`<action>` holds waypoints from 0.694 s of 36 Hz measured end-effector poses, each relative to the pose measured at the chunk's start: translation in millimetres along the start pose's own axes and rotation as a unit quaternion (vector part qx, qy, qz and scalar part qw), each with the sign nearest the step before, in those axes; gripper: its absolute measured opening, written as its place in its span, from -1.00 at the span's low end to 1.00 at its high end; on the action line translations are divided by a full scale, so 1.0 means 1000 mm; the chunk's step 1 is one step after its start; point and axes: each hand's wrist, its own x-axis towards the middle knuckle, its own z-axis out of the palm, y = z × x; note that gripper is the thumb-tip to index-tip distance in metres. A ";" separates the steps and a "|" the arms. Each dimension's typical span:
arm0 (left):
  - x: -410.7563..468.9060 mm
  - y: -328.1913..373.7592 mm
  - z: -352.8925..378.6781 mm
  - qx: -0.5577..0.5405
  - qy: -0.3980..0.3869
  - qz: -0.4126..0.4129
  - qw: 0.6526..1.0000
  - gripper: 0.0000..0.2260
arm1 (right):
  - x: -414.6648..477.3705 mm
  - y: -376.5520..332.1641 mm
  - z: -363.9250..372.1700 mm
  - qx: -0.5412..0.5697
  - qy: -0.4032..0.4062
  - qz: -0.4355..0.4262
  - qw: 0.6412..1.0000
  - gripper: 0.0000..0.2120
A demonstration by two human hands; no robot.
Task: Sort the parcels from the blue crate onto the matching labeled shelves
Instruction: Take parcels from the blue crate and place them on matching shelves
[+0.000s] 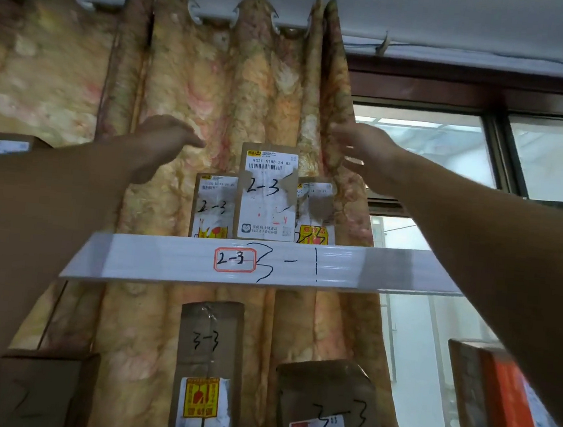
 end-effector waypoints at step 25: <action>-0.059 0.050 0.021 0.163 -0.221 0.087 0.958 -0.60 | -0.046 -0.026 0.048 -0.294 -0.100 -0.015 0.951 -0.37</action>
